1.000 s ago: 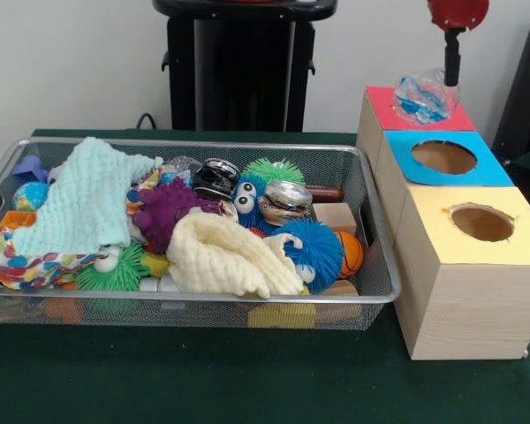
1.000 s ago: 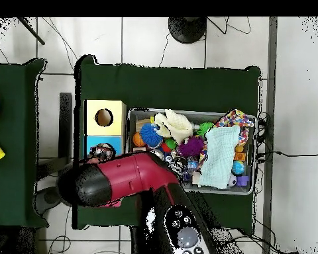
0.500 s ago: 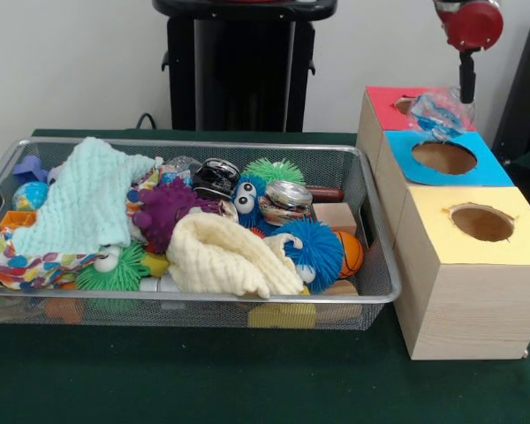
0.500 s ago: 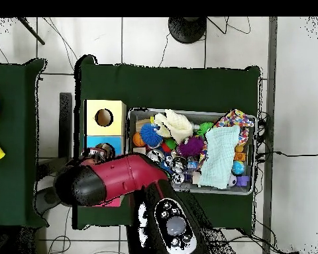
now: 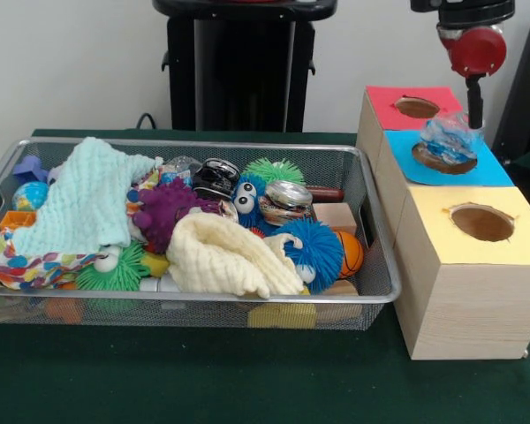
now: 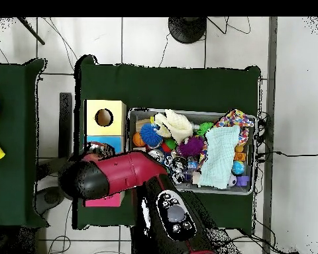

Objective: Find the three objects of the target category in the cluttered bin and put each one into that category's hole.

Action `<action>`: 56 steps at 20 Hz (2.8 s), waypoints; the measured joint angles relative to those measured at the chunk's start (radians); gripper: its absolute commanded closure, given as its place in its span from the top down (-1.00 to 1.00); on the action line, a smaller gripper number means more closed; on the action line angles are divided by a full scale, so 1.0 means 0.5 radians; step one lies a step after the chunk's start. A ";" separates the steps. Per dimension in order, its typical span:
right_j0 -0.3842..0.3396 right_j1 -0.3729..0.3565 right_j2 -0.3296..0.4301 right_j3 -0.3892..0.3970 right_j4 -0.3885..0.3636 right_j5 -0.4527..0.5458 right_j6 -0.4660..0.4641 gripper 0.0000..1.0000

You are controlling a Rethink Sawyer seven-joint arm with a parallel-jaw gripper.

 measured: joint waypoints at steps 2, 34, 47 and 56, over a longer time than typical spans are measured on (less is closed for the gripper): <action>0.015 0.023 -0.018 -0.002 0.002 -0.018 0.000 -1.00; -0.034 -0.096 -0.132 -0.019 0.061 0.188 0.000 1.00; -0.548 -0.026 -0.086 -0.105 -0.009 0.283 0.000 1.00; -0.987 0.088 0.031 -0.227 -0.273 0.407 -0.003 1.00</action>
